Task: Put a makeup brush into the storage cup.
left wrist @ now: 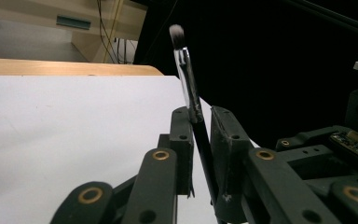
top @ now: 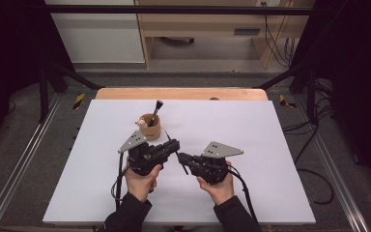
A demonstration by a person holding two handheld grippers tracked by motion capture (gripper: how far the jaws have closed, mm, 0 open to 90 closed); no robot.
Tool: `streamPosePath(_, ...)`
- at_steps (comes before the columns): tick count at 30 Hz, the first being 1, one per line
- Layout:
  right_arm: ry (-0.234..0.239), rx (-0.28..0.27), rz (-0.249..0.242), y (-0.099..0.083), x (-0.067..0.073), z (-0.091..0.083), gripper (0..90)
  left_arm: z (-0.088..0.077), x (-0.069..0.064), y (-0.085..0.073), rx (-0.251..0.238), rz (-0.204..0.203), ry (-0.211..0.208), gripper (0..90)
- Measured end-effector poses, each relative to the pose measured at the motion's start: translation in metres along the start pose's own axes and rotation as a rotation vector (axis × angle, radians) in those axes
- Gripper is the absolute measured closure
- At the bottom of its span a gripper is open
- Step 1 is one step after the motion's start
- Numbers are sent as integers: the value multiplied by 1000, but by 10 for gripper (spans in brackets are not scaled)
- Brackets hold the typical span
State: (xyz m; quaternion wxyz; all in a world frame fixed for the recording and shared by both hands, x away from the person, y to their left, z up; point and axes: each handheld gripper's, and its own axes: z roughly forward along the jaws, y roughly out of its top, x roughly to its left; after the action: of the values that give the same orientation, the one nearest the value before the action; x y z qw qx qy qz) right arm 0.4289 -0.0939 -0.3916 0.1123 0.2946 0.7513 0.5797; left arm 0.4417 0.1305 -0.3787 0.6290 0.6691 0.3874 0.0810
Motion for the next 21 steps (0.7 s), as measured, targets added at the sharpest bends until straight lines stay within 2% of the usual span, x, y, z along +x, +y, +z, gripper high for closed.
streamPosePath(8,3,1,-3,0,1,2,857,-1,-4,0,-13,3,-30,840)
streamPosePath(17,6,-4,-9,1,3,2,852,-2,-7,0,-21,26,-26,846)
streamPosePath(21,0,2,-4,1,2,2,786,-3,-7,1,-22,48,-18,846)
